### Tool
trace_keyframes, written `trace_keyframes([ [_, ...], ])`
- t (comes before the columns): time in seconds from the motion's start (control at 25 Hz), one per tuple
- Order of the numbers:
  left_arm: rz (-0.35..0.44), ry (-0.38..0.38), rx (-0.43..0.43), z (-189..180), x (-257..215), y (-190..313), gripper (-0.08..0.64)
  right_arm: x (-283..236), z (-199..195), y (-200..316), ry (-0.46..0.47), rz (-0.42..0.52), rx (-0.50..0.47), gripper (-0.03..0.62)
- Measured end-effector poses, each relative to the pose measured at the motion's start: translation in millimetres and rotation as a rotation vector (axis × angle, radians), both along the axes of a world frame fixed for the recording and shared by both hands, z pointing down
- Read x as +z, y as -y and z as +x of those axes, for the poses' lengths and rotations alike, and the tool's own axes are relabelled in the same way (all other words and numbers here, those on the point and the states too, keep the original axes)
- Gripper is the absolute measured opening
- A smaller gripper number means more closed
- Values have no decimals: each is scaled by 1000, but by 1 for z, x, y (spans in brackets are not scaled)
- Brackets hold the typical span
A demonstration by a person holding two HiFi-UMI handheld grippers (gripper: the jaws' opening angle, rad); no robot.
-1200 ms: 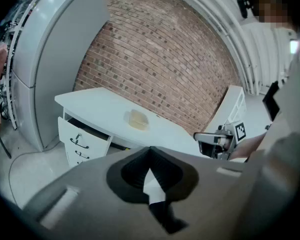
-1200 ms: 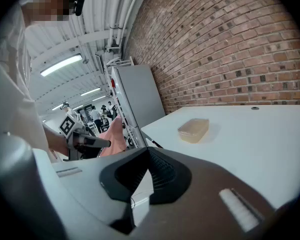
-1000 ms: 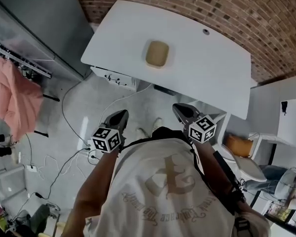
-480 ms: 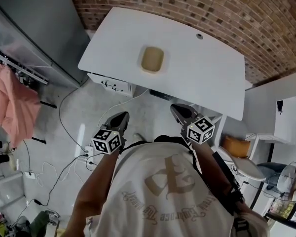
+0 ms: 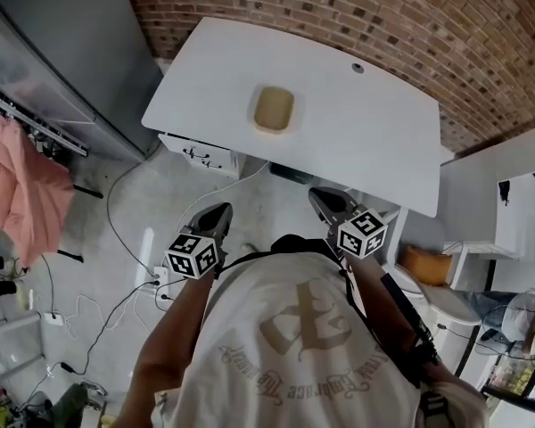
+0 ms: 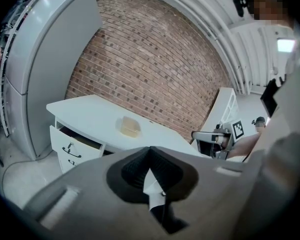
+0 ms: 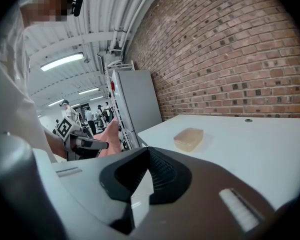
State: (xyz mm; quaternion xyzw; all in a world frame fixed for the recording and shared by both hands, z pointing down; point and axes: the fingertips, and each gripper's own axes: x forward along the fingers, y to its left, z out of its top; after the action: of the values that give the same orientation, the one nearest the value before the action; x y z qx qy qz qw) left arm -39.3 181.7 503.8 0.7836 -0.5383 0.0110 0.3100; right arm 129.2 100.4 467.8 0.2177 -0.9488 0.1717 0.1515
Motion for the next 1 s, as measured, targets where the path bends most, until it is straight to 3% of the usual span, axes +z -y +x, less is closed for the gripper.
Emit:
trace_keyframes([
  [0.6,-32,17,15,-14,4,15,3,-26,-44,62,10,62,-60,8],
  [1.0,-63,44,-5,-35,11,74,3,5,-49,119,-2,-16,-58,8],
])
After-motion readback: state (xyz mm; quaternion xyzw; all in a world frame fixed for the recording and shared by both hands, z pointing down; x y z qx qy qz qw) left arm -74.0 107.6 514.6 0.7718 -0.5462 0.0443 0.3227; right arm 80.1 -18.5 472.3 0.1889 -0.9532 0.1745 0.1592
